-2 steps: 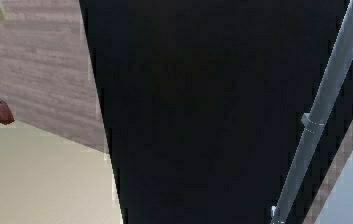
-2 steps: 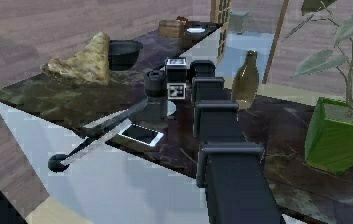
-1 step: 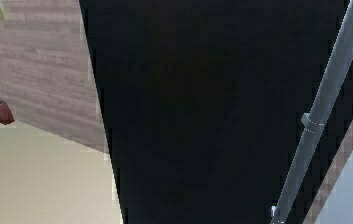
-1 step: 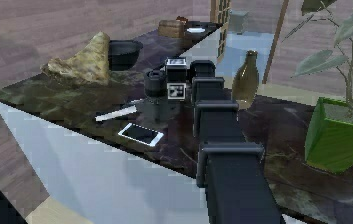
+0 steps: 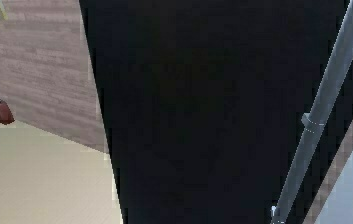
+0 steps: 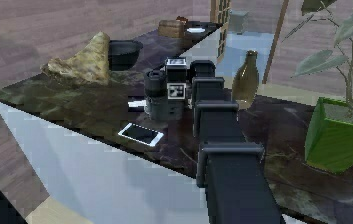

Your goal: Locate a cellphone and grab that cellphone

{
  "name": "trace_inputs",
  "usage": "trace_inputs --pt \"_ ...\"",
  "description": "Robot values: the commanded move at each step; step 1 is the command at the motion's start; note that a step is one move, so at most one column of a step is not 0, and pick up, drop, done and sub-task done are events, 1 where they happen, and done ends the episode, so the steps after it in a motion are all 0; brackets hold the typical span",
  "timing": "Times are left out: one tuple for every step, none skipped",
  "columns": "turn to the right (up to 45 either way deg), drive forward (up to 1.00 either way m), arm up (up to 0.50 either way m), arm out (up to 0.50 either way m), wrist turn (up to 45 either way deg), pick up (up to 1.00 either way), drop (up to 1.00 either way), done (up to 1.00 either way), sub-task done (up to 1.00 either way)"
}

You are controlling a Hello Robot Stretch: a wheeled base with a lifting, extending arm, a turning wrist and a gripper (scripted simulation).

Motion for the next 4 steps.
trace_inputs --pt "0.0 0.00 -0.16 0.00 0.0 0.00 0.00 0.00 0.00" --pt "0.0 0.00 0.00 0.00 0.0 1.00 0.00 0.00 0.00" --pt "0.0 0.00 0.10 0.00 0.0 0.00 0.00 0.00 0.00" --pt "0.0 0.00 0.00 0.00 0.0 0.00 0.00 1.00 0.00"
